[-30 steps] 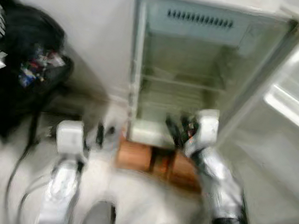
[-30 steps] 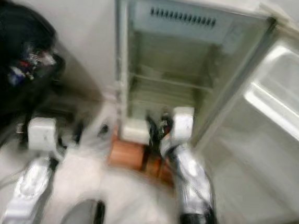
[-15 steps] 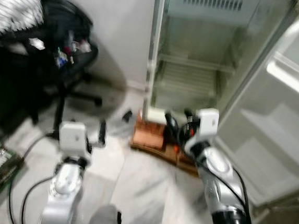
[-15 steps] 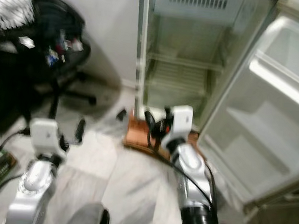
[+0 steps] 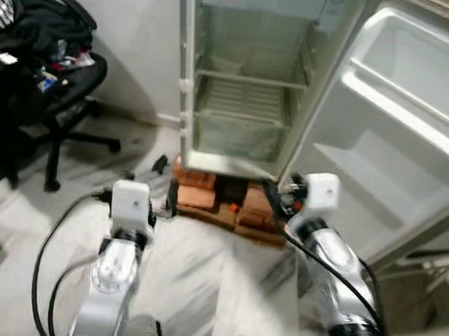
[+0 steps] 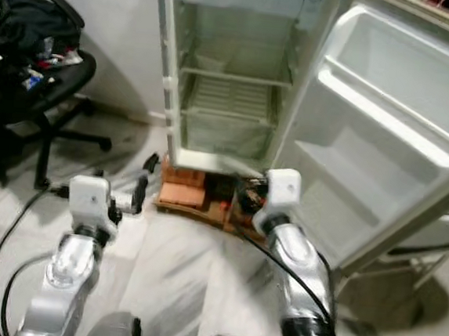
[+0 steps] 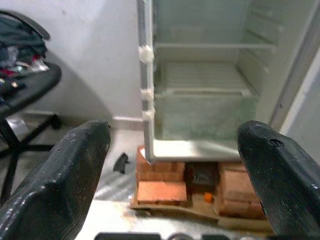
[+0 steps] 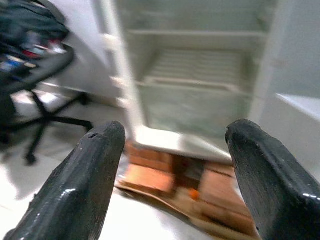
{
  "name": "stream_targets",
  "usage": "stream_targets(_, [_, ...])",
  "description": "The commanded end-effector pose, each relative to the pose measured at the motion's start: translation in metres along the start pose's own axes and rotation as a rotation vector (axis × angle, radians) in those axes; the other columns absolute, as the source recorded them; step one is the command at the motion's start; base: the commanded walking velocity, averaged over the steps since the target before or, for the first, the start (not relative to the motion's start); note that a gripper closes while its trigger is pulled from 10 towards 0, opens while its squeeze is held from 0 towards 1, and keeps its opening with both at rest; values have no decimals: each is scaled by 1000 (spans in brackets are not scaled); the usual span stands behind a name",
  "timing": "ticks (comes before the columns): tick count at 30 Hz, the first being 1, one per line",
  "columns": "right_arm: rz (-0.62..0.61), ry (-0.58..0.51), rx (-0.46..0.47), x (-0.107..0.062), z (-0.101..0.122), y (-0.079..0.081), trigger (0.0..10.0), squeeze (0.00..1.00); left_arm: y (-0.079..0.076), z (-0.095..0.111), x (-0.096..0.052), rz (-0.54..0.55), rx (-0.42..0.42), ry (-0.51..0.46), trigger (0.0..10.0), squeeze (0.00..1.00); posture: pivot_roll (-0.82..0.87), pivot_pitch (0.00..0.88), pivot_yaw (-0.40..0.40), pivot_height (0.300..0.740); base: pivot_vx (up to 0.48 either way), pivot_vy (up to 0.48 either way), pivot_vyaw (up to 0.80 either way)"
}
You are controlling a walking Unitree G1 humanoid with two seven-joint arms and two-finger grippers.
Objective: Restocking fridge
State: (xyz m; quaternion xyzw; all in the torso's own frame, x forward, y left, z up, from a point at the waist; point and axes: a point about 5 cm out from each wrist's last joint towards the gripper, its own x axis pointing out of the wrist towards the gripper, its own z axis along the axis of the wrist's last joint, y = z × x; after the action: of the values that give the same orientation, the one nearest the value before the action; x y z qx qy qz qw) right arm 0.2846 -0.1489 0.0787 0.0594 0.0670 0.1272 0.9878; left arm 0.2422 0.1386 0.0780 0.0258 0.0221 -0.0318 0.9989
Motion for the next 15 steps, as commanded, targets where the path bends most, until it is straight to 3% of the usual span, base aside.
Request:
stream_targets(1, [22,3,20,1,-1,7,10000,0,4,-5,-3,12,15,21,10000,0,118,95,-43,740,0,-480,0])
stream_targets(5, [29,40,18,-1,-6,5,10000,0,4,-5,-5,18,12,22,10000,0,118,97,-44,740,0,-480,0])
stream_targets(11, [133,120,106,-1,-15,12,10000,0,2,-4,-6,12,19,21,10000,0,118,99,-42,740,0,-480,0])
stream_targets(15, [142,155,63,-1,-19,9,10000,0,1,-4,-5,0,29,22,10000,0,118,100,-41,740,0,-480,0])
